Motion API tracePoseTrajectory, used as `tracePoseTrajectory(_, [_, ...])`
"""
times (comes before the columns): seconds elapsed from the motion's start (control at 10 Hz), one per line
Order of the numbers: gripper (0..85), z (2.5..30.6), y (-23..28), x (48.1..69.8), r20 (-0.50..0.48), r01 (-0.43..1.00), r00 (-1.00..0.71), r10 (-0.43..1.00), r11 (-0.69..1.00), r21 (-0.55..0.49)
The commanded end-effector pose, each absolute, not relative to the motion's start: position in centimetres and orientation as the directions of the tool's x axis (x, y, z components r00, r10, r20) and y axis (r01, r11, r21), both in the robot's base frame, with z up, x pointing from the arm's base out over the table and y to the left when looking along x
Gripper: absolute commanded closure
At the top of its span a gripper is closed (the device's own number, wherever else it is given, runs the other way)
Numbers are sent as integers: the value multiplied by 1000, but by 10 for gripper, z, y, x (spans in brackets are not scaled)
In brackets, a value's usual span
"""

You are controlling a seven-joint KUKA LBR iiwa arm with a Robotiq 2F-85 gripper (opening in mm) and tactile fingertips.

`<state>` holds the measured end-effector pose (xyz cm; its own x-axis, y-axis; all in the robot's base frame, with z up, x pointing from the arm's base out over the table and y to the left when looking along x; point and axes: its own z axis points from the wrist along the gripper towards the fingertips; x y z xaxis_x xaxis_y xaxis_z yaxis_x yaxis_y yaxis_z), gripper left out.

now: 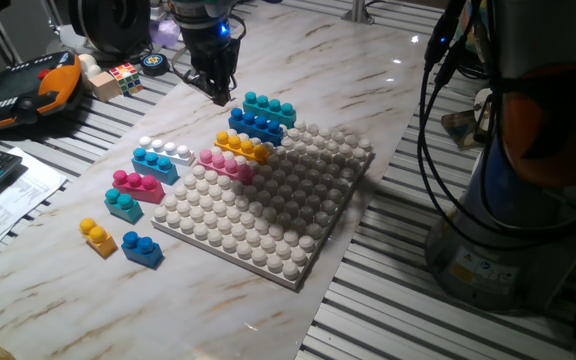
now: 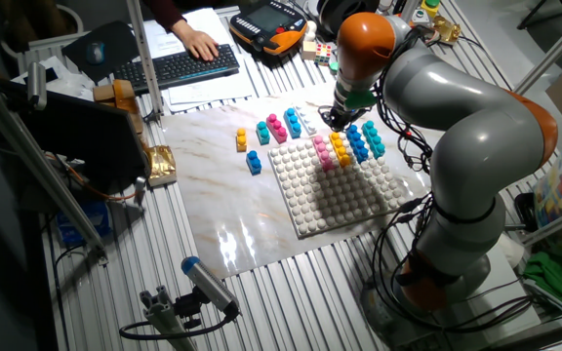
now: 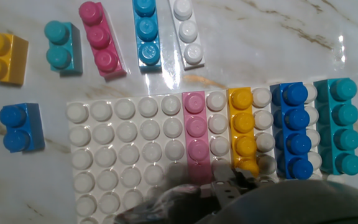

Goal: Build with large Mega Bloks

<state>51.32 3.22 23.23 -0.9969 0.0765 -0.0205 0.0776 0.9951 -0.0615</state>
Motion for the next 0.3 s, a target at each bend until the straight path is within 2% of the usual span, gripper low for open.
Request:
tracePoseTrajectory(0.0, [843,232,33,513,-22,78,-997,76,995,-64])
tracePoseTrajectory(0.2, [843,233,33,513,-22,76,-997,75,995,-63])
